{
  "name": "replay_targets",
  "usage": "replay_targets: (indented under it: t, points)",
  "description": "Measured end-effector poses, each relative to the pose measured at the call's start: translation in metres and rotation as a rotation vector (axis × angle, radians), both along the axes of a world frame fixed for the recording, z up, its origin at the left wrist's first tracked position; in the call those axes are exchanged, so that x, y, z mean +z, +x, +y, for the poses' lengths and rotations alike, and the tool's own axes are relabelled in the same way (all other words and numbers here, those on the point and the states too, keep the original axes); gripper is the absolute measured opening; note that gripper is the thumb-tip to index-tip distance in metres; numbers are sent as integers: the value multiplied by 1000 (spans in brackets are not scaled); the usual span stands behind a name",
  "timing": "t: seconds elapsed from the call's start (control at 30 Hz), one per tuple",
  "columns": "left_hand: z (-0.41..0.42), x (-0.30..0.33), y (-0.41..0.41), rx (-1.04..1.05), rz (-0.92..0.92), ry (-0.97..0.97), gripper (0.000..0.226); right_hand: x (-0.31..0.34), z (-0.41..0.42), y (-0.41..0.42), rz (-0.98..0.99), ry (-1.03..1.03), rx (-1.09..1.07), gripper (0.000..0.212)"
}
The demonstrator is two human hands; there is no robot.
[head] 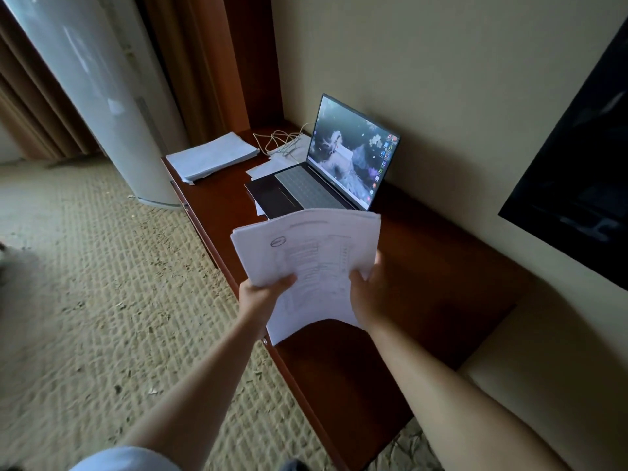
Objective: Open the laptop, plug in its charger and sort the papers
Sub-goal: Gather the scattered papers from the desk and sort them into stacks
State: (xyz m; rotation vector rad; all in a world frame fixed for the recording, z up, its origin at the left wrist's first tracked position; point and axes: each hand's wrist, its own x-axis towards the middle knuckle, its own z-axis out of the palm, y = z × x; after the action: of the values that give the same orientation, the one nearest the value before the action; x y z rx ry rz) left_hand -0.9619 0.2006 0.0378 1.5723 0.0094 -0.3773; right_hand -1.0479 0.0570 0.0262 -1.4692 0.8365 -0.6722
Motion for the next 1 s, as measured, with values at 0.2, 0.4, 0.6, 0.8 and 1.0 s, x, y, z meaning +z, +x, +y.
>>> replay_targets:
  t: [0.2,0.4,0.6,0.8,1.0]
  points:
    - [7,-21,-3,24,113,42,24,-20,11,-1,84,93,38,40]
    - [24,-29,27,72,205,77,24,-8,40,45,184,66,119,14]
    - [73,-24,123,120,155,91,21,-1,82,131,350,-111,215,27]
    - [125,-12,238,17,57,135,23,11,134,226,358,-52,71,35]
    - [150,-8,331,-87,-16,212,14,21,156,309,321,57,-51,45]
